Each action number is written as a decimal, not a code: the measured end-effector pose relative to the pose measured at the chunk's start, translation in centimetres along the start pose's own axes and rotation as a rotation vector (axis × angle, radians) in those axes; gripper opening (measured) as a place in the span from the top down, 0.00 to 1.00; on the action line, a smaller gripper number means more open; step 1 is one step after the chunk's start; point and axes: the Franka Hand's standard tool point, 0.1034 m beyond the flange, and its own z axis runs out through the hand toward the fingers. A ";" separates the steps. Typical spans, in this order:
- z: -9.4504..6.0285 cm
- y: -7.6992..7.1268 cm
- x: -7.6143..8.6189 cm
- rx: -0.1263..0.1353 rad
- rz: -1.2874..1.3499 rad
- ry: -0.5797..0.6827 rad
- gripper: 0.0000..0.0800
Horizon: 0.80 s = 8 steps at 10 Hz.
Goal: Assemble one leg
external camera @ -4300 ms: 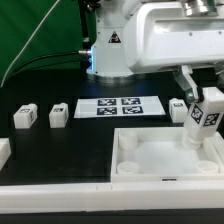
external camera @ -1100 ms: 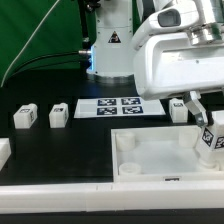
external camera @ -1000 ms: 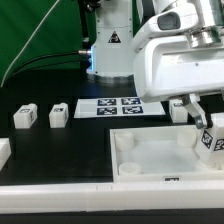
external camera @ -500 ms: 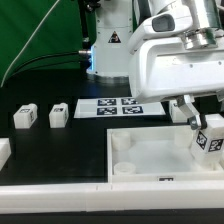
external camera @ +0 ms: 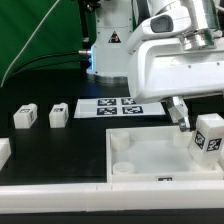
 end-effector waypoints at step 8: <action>-1.9 -0.3 2.0 0.013 -0.017 -0.023 0.19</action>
Offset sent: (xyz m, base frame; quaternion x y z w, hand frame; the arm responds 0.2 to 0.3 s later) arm -0.0053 -0.0060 0.0075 -0.0262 -0.0174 -0.0139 0.9994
